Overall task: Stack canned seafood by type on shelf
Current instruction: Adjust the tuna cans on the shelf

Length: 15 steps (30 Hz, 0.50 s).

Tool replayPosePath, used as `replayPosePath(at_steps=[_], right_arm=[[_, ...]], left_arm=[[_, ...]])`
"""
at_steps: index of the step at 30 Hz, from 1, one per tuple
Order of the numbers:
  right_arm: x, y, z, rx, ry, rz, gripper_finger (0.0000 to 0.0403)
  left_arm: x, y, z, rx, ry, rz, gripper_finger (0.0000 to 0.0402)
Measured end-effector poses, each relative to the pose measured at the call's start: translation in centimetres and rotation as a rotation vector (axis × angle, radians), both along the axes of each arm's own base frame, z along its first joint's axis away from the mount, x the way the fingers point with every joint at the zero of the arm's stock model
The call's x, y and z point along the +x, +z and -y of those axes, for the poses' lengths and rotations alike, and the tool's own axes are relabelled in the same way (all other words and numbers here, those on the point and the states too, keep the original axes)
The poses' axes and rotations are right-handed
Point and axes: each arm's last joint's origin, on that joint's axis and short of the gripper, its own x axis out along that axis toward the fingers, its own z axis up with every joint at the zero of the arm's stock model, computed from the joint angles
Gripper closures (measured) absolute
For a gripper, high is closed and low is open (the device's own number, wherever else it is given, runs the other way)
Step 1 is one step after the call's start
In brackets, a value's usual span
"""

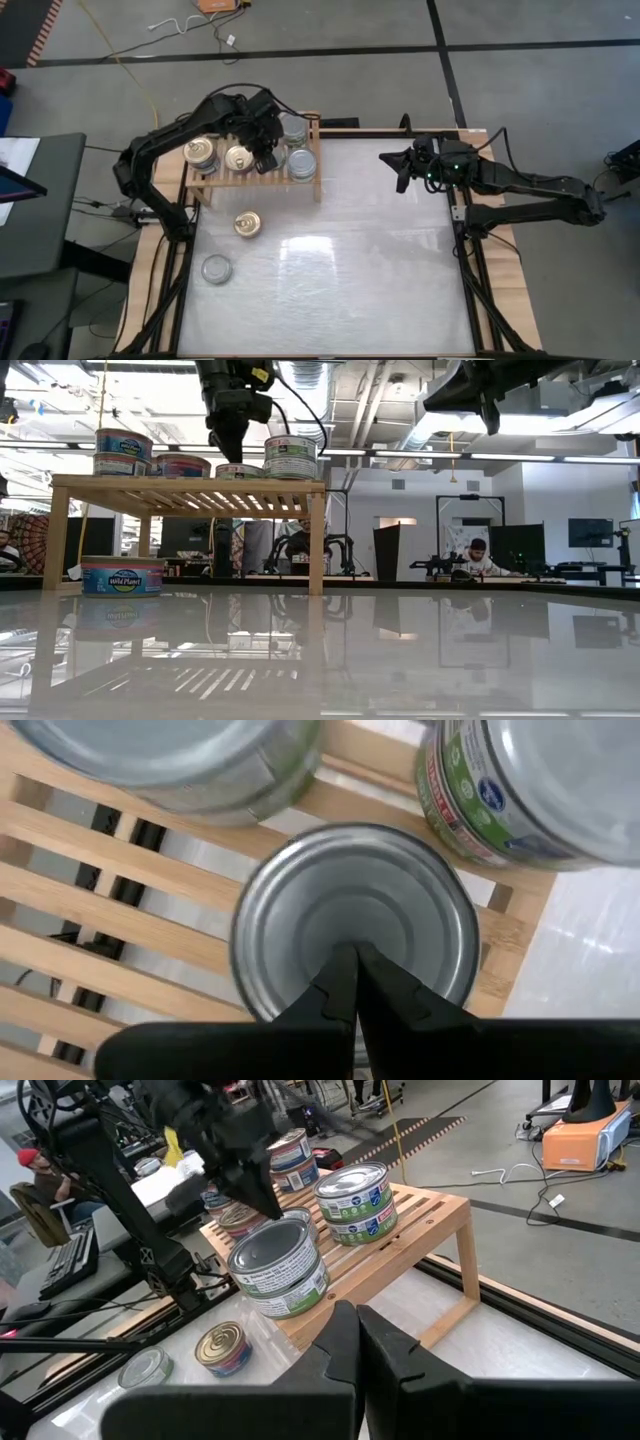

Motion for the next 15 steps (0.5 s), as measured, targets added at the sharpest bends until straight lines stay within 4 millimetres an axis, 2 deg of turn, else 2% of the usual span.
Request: replayPosePath(at_steps=[9,15], right_arm=[[0.0,0.0,0.0,-0.001,0.0,-0.001,0.0378],[0.0,0.0,0.0,-0.003,0.0,-0.002,0.0378]], left_arm=[[-0.6,3.3,-0.5,0.079,0.024,0.075,0.0402],[-0.3,3.6,-2.2,0.186,0.037,0.125,0.0401]])
